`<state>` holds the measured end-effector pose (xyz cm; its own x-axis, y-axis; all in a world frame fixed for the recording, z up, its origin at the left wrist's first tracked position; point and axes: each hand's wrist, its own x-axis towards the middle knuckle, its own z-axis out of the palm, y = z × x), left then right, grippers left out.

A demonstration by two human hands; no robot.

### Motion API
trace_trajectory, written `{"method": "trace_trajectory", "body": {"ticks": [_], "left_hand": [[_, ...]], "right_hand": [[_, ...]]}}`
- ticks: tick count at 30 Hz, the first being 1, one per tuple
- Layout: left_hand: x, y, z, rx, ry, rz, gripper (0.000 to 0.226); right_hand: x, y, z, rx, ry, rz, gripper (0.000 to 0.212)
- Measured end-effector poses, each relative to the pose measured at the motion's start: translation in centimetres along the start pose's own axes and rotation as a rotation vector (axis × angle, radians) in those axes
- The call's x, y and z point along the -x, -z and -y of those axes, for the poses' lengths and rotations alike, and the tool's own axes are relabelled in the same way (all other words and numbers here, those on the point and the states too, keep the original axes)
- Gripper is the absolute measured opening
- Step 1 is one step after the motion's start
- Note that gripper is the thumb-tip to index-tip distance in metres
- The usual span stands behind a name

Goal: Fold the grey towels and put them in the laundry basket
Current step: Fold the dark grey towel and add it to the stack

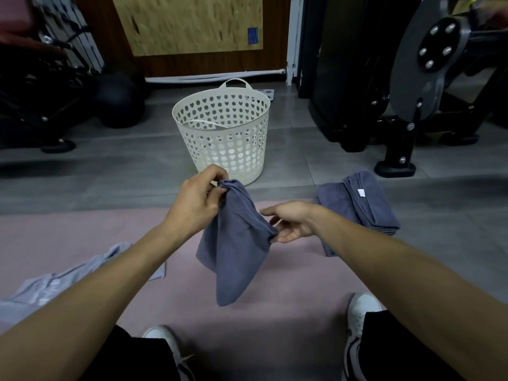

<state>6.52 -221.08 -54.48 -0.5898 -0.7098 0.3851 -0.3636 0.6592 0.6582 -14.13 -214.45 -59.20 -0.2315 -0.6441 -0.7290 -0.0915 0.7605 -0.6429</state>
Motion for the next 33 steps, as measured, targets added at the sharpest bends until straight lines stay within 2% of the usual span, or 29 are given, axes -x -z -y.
{"method": "trace_trajectory", "body": {"ticks": [2, 5, 7, 10, 11, 14, 16, 18, 20, 22, 25, 27, 29, 33], "left_hand": [[-0.1, 0.4, 0.2, 0.004, 0.021, -0.017, 0.019], [-0.2, 0.8, 0.8, -0.025, 0.069, -0.057, 0.015], [-0.4, 1.0, 1.9, -0.076, 0.143, -0.077, 0.015], [-0.3, 0.9, 3.3, -0.187, 0.251, -0.047, 0.014], [-0.4, 0.7, 3.5, -0.206, 0.262, -0.053, 0.014], [-0.9, 0.0, 3.3, -0.212, 0.289, -0.085, 0.012], [-1.4, -0.5, 3.6, -0.159, 0.349, -0.035, 0.017], [-1.8, -0.7, 3.9, -0.008, 0.466, 0.015, 0.023], [-2.1, -0.9, 4.1, 0.144, 0.518, -0.057, 0.026], [-2.3, -1.1, 3.7, 0.192, 0.527, -0.132, 0.026], [-2.1, -1.8, 3.0, 0.233, 0.536, -0.137, 0.026], [-2.1, -2.3, 2.7, 0.221, 0.510, -0.109, 0.025], [-1.8, -2.7, 2.5, 0.187, 0.504, -0.033, 0.026], [-1.5, -2.8, 2.3, 0.186, 0.497, -0.011, 0.023]], "right_hand": [[-0.2, -0.5, 0.3, -0.018, 0.052, -0.043, 0.020], [-1.0, 0.1, 0.6, -0.083, 0.112, -0.151, 0.008], [-1.1, 1.0, 1.3, -0.083, 0.192, -0.284, 0.009], [-0.4, 2.6, 2.1, 0.126, 0.242, -0.489, 0.010], [0.1, 2.9, 2.1, 0.182, 0.206, -0.491, 0.012], [0.9, 3.4, 1.7, 0.262, 0.055, -0.323, 0.022], [0.5, 3.7, 1.8, 0.154, 0.127, -0.340, 0.025], [0.1, 4.0, 2.1, -0.050, 0.284, -0.458, 0.024], [0.2, 4.2, 2.3, -0.204, 0.395, -0.536, 0.018], [0.7, 4.4, 2.4, -0.317, 0.416, -0.536, 0.015], [1.6, 5.1, 2.3, -0.448, 0.443, -0.559, 0.010], [2.2, 5.6, 1.8, -0.437, 0.399, -0.600, 0.009], [2.6, 5.7, 0.5, -0.323, 0.278, -0.602, 0.008], [3.5, 6.1, -0.8, -0.312, 0.211, -0.500, 0.015]]}}
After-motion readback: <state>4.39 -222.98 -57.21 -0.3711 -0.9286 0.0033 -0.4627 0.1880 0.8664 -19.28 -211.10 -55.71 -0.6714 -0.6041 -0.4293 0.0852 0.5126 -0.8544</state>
